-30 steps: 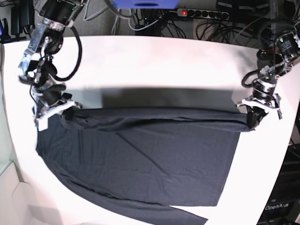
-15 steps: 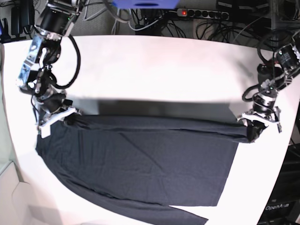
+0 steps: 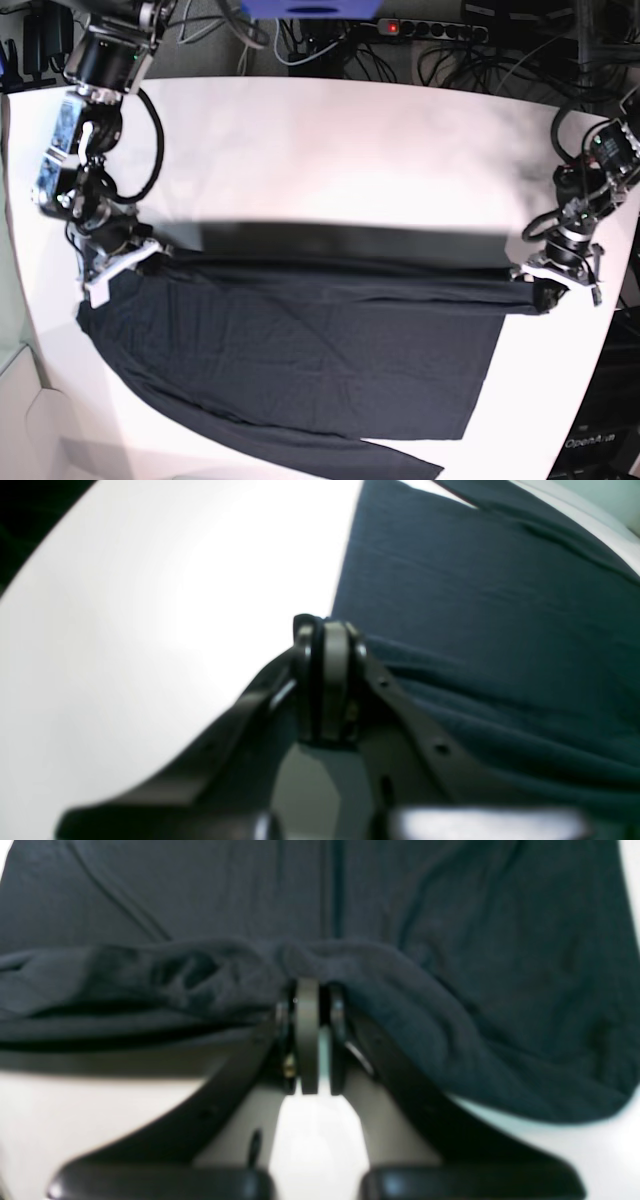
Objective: Fold the T-shirt properly
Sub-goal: 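Lift both held shoulder corners up off the table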
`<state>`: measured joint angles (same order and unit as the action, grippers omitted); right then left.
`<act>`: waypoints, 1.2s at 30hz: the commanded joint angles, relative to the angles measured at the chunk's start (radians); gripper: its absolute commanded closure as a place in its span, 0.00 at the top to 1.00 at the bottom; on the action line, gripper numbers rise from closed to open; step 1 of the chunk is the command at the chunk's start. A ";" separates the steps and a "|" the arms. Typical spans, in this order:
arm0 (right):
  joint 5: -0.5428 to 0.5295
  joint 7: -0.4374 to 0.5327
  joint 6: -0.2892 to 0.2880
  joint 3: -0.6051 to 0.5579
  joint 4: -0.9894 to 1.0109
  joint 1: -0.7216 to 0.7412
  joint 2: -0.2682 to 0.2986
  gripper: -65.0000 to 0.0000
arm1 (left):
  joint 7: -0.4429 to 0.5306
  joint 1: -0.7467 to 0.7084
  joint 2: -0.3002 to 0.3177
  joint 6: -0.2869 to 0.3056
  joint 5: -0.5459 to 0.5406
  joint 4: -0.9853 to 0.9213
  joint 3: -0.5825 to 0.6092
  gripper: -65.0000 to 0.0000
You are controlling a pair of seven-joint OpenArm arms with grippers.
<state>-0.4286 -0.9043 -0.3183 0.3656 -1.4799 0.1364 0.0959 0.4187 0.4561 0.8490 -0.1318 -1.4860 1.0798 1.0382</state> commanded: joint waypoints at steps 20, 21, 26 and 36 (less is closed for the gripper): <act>0.113 0.044 -0.002 0.003 0.124 0.150 0.025 0.00 | -0.122 0.096 -0.010 -0.010 0.003 -0.080 -0.011 0.00; 0.113 0.055 -0.002 -0.004 0.124 0.150 0.025 0.00 | -0.122 0.103 -0.012 -0.010 0.003 -0.082 -0.011 0.00; 0.116 0.093 -0.002 -0.055 0.124 0.139 0.028 0.00 | -0.123 0.131 -0.049 -0.009 0.003 -0.129 -0.011 0.00; 0.116 0.096 -0.002 -0.067 0.124 0.124 0.028 0.00 | -0.123 0.163 -0.115 -0.009 0.115 -0.148 -0.009 0.00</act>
<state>-0.3099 -0.8299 -0.3183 0.2955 -1.3369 0.2352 0.1104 0.2676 0.5896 0.7143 -0.1349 -1.3758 0.9283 1.0378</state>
